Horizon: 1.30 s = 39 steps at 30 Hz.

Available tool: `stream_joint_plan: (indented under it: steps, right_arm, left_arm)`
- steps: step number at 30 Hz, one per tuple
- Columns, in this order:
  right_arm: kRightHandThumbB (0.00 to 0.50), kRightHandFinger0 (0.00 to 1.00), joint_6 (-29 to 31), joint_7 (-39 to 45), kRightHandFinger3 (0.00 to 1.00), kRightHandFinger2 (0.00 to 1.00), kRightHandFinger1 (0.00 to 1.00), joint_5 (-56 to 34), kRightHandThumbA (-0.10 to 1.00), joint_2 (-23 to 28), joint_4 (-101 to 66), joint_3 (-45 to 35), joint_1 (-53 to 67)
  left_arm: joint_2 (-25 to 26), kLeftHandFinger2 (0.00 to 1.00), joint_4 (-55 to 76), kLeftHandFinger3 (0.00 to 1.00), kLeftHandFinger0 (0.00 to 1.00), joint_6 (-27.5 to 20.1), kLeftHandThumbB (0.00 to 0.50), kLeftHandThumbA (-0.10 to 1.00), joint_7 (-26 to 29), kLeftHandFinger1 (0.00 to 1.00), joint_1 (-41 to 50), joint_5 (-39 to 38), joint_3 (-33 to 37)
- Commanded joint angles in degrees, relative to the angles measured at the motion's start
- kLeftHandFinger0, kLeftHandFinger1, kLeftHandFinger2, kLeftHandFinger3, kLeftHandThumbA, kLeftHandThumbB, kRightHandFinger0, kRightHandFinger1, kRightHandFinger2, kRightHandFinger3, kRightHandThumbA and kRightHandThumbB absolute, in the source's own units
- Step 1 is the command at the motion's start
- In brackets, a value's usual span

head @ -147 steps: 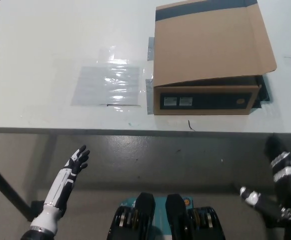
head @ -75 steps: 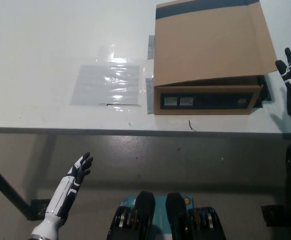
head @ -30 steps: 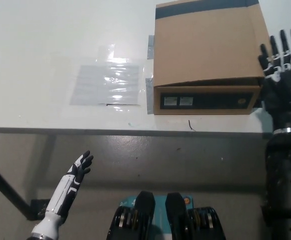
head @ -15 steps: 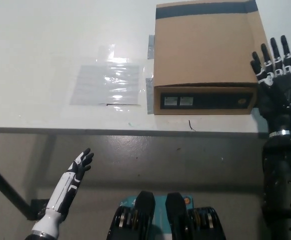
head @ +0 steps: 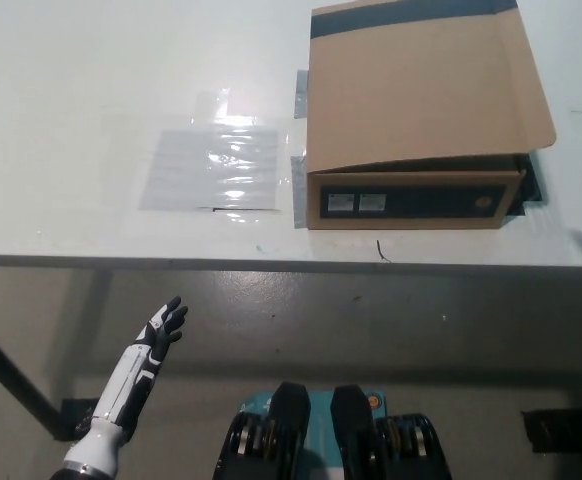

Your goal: A small storage box is placed at the center of the table and the robot uses its right hand to slide under its lid and push it upwards to open it

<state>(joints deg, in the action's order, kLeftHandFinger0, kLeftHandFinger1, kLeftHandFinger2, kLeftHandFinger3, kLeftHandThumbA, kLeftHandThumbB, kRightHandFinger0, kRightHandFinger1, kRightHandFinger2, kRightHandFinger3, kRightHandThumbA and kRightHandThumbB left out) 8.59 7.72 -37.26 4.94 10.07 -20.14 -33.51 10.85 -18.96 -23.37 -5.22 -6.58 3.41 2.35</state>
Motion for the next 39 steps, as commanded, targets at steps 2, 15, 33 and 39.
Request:
stream_joint_plan:
  steps: [2,15,33,39]
  right_arm:
    - [0.351,1.0,1.06,-0.76,1.0,1.0,1.0,0.5,1.0,0.67,-1.82,-0.15,-2.96]
    - [0.327,1.0,3.74,2.03,1.0,1.0,1.0,0.31,1.0,-1.21,9.1,0.27,-3.17]
    - [0.323,1.0,5.9,4.78,1.0,1.0,1.0,-1.43,1.0,-1.07,18.85,-1.54,-5.09]
    - [0.329,1.0,5.18,4.66,1.0,1.0,1.0,-1.55,1.0,-1.34,18.82,-1.66,-5.3]
  left_arm:
    - [0.06,1.0,1.65,1.0,1.0,-1.51,0.5,1.0,-0.01,1.0,-0.39,-0.17,-0.22]
    - [-0.08,1.0,1.48,1.0,1.0,-1.41,0.5,1.0,-0.04,1.0,-0.59,-0.53,-0.32]
    - [0.18,1.0,1.67,1.0,1.0,-1.47,0.5,1.0,-0.26,1.0,-0.33,-0.47,-0.24]
    - [0.28,1.0,1.78,1.0,1.0,-1.47,0.5,1.0,-0.32,1.0,-0.31,-0.31,-0.15]
